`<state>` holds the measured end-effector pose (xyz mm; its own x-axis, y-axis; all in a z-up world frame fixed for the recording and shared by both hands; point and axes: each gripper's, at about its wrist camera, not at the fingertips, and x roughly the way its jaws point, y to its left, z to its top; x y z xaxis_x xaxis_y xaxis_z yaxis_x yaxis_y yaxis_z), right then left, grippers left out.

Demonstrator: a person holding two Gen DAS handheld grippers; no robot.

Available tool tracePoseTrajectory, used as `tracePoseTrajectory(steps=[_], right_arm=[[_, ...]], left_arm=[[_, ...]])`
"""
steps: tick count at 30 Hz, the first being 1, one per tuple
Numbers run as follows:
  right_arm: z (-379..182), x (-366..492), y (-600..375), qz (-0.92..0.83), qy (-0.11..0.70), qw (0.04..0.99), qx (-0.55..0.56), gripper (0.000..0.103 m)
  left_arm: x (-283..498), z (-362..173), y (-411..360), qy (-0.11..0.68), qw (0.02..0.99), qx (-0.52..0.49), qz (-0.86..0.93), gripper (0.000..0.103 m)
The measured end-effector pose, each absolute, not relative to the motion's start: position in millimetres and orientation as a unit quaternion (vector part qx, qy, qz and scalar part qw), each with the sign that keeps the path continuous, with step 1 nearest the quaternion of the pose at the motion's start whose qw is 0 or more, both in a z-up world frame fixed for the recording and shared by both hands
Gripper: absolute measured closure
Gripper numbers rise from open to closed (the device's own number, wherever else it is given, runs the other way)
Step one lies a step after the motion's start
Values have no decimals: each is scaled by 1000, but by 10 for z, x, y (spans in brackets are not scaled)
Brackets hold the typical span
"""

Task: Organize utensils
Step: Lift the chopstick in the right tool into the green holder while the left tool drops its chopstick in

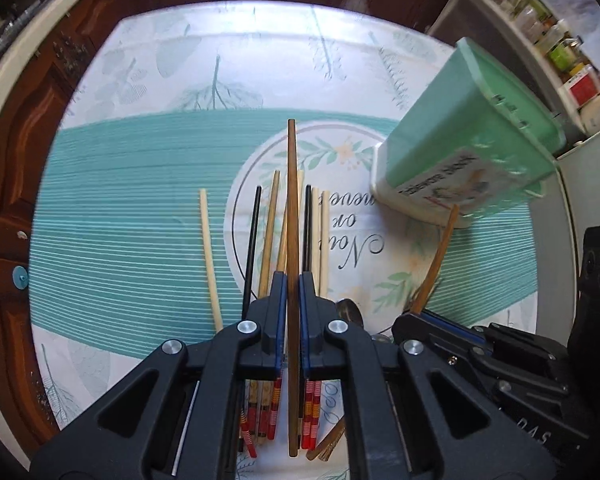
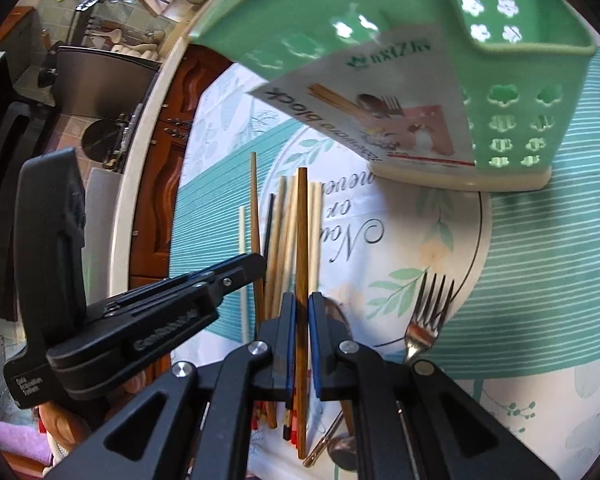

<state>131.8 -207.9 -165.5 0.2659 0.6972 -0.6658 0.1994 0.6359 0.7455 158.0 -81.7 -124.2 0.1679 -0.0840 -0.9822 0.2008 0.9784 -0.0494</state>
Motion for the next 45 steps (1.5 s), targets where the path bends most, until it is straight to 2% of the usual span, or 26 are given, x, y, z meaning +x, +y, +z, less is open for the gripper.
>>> tracePoseTrajectory(steps=[6, 12, 16, 20, 24, 29, 37, 41, 44, 45], right_arm=[[-1249, 1115, -2132, 200, 532, 740, 360, 97], [-554, 956, -2353, 179, 461, 811, 311, 97], [39, 910, -2644, 124, 379, 874, 277, 97], [459, 951, -2964, 59, 297, 917, 260, 97], [566, 1096, -3130, 10, 247, 937, 246, 97], [455, 1279, -3152, -10, 231, 943, 238, 97], [198, 1556, -2973, 5, 248, 951, 184, 97], [-41, 1681, -2787, 36, 289, 945, 148, 97], [-233, 1732, -2696, 60, 332, 929, 153, 96], [-298, 1749, -2674, 69, 347, 922, 155, 96]], left_arm=[[1324, -511, -675, 555, 822, 59, -111, 99], [1296, 338, -913, 442, 883, 58, -149, 99], [1465, 844, -1130, 360, 918, 43, -161, 99], [1714, 1056, -1377, 302, 939, 22, -166, 99], [2001, 1037, -1520, 288, 941, -22, -177, 99], [2322, 758, -1638, 291, 938, -48, -182, 99], [2517, -25, -1612, 308, 936, -23, -170, 99], [2551, -328, -1498, 342, 923, -16, -174, 97], [2549, -477, -1435, 365, 916, 1, -169, 85], [2533, -513, -1403, 367, 915, 4, -167, 75]])
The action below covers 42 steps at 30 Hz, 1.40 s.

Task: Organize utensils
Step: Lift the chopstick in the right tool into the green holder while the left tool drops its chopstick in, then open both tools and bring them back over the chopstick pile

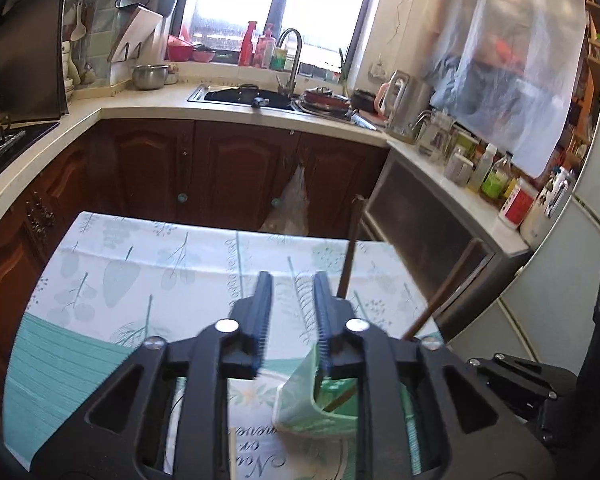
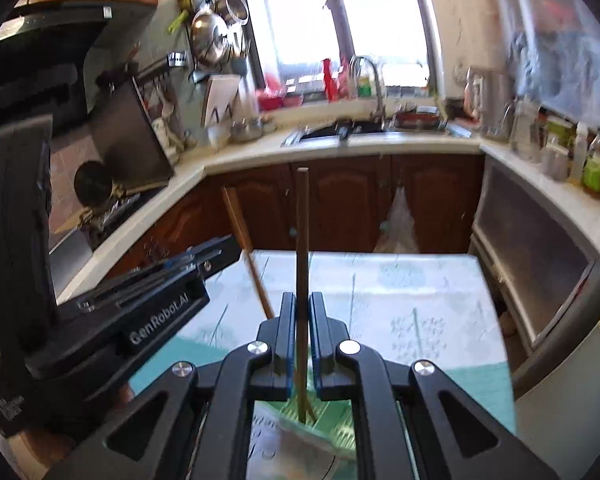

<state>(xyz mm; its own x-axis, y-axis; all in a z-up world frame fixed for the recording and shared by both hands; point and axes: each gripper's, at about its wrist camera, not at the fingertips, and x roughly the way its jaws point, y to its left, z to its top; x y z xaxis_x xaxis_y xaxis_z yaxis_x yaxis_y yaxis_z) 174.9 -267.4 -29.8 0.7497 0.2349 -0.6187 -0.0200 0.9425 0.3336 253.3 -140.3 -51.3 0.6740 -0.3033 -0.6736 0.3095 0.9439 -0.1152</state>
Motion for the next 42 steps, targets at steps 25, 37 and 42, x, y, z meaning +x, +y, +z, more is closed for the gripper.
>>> tracePoseTrajectory(steps=[25, 37, 42], right_arm=[[-414, 994, -2272, 68, 392, 889, 226, 79], [-371, 466, -2209, 10, 368, 897, 242, 62], [-400, 360, -2118, 8, 378, 893, 246, 62]], left_arm=[[1113, -376, -335, 429, 897, 55, -89, 55], [488, -473, 42, 460, 884, 35, -82, 55], [350, -448, 115, 461, 883, 29, -82, 55]])
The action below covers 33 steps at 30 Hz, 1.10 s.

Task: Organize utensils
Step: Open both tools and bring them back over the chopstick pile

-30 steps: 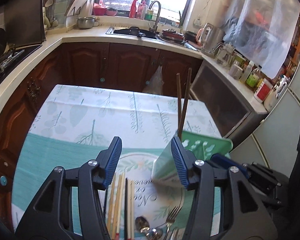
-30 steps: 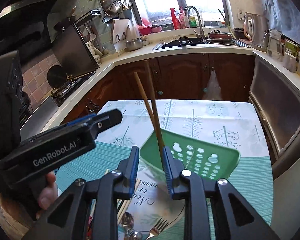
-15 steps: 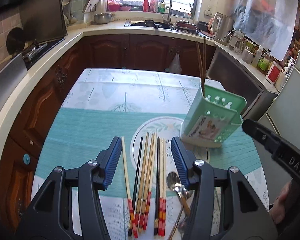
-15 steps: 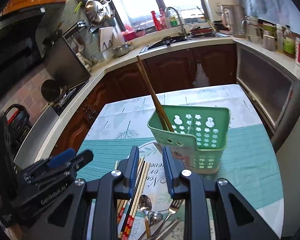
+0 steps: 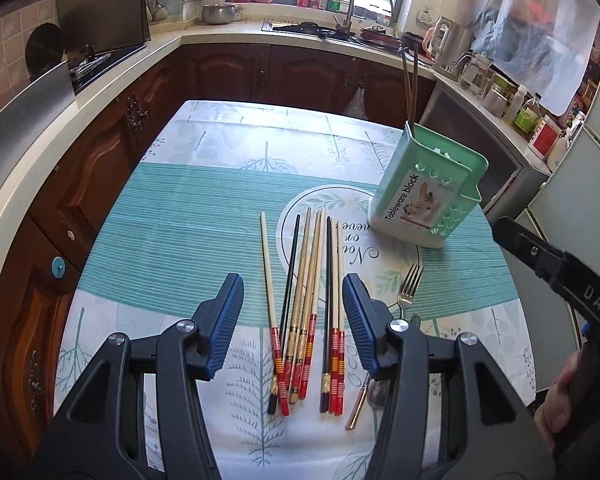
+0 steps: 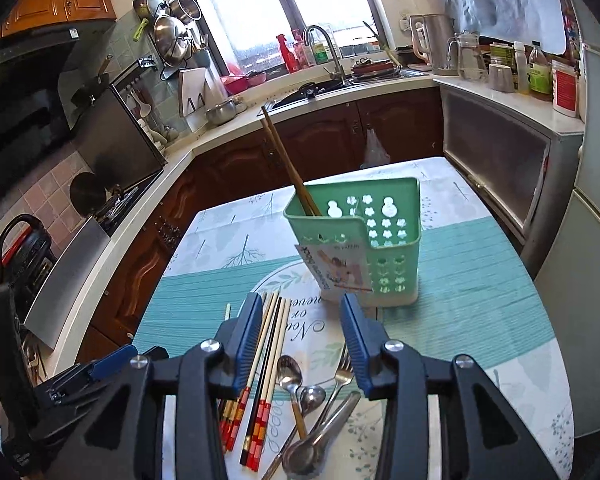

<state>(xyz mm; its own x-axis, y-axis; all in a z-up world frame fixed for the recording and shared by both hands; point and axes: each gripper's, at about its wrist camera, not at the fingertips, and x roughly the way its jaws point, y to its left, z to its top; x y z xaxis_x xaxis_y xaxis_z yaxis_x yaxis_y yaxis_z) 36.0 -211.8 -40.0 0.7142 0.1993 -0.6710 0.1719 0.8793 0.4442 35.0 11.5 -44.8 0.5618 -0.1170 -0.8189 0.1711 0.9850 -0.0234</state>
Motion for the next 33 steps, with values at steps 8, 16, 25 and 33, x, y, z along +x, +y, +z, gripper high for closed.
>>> tracePoseTrajectory(steps=[8, 16, 25, 33], right_arm=[[-447, 255, -1878, 18, 398, 890, 223, 62], [-471, 238, -1676, 40, 414, 888, 198, 62], [-633, 342, -1541, 53, 455, 869, 186, 62], [-867, 452, -1467, 68, 493, 848, 183, 63]], left_arm=[[289, -407, 222, 462, 884, 26, -68, 55], [408, -626, 373, 500, 865, 23, -48, 55], [648, -1075, 557, 550, 834, 39, -30, 55], [1041, -1362, 676, 591, 805, -4, -51, 55]])
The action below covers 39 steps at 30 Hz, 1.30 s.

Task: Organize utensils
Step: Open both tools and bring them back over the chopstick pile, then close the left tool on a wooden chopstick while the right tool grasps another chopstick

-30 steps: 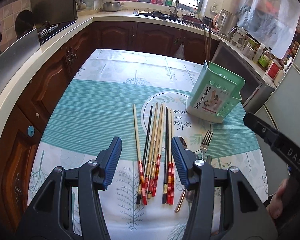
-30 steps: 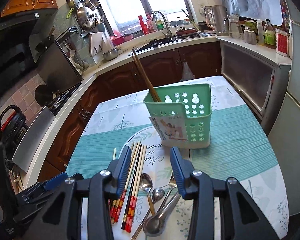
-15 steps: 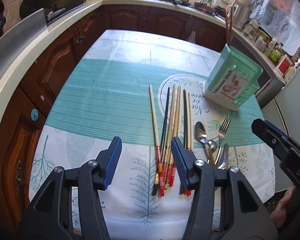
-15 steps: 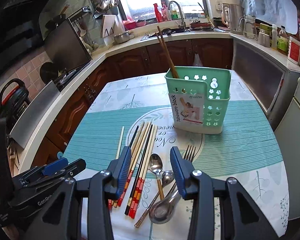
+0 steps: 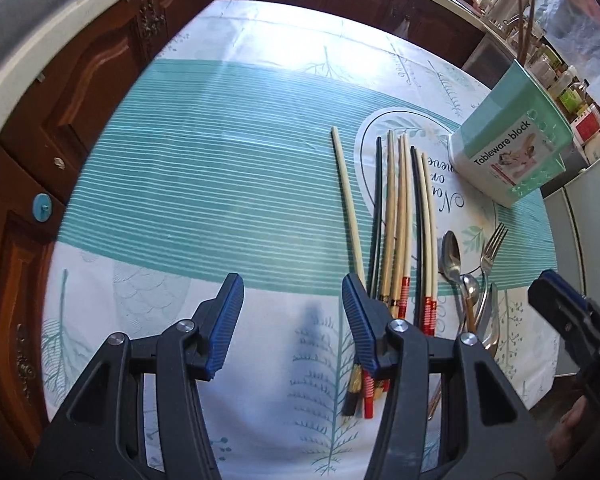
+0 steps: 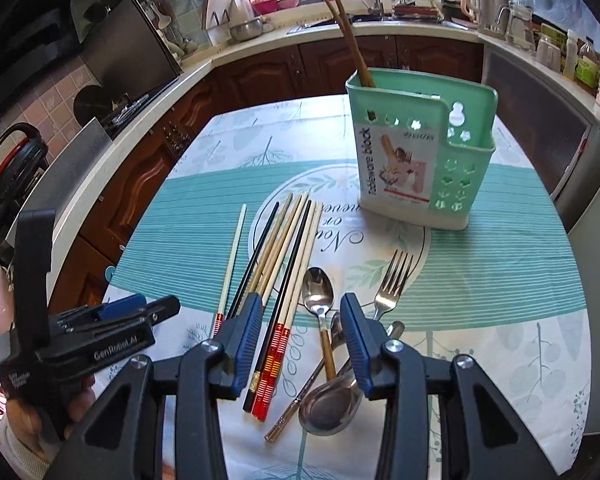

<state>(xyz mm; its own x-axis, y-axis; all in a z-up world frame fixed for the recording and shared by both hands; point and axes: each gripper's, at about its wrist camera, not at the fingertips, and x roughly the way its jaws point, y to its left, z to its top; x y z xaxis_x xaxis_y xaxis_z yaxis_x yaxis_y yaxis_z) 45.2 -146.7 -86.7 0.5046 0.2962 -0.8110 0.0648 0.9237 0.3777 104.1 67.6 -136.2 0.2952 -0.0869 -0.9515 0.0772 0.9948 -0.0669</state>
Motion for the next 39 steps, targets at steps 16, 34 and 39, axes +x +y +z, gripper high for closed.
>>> tracePoseTrajectory(steps=[16, 34, 39], right_arm=[[-1079, 602, -1533, 78, 511, 833, 198, 63], [-1116, 573, -1707, 74, 502, 834, 215, 63], [-1111, 660, -1724, 82, 511, 830, 208, 63]], left_arm=[[1814, -1761, 191, 680, 730, 0, -69, 74], [1870, -1898, -406, 701, 700, 122, -62, 99], [1800, -1774, -48, 702, 708, 49, -56, 100]])
